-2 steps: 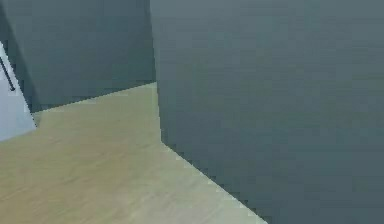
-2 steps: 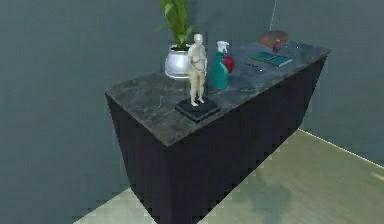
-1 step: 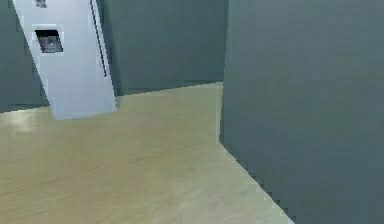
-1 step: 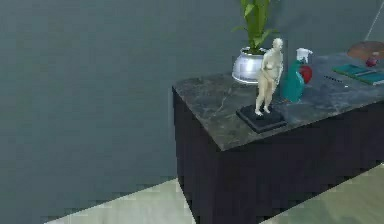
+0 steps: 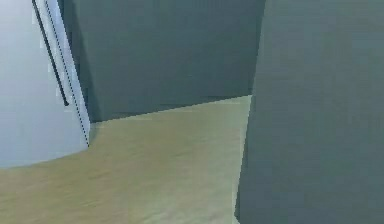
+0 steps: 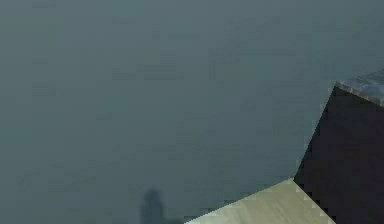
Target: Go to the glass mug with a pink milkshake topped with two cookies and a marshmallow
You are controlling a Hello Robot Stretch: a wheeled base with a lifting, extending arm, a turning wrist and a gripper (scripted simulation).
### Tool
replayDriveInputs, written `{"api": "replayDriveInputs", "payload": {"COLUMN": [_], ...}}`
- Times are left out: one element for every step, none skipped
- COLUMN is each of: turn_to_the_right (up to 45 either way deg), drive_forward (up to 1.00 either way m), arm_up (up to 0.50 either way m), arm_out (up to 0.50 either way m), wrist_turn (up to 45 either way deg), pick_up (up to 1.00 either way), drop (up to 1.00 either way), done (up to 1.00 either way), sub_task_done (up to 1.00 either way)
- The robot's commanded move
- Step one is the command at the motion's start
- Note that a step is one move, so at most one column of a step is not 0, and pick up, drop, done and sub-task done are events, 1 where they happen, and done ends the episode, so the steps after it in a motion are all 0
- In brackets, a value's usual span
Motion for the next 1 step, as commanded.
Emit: {"api": "replayDriveInputs", "payload": {"turn_to_the_right": [-3.0], "drive_forward": [0.0], "arm_up": [0.0], "arm_out": [0.0], "wrist_turn": [0.0], "pick_up": [0.0], "drop": [0.0], "done": [0.0], "sub_task_done": [0.0]}}
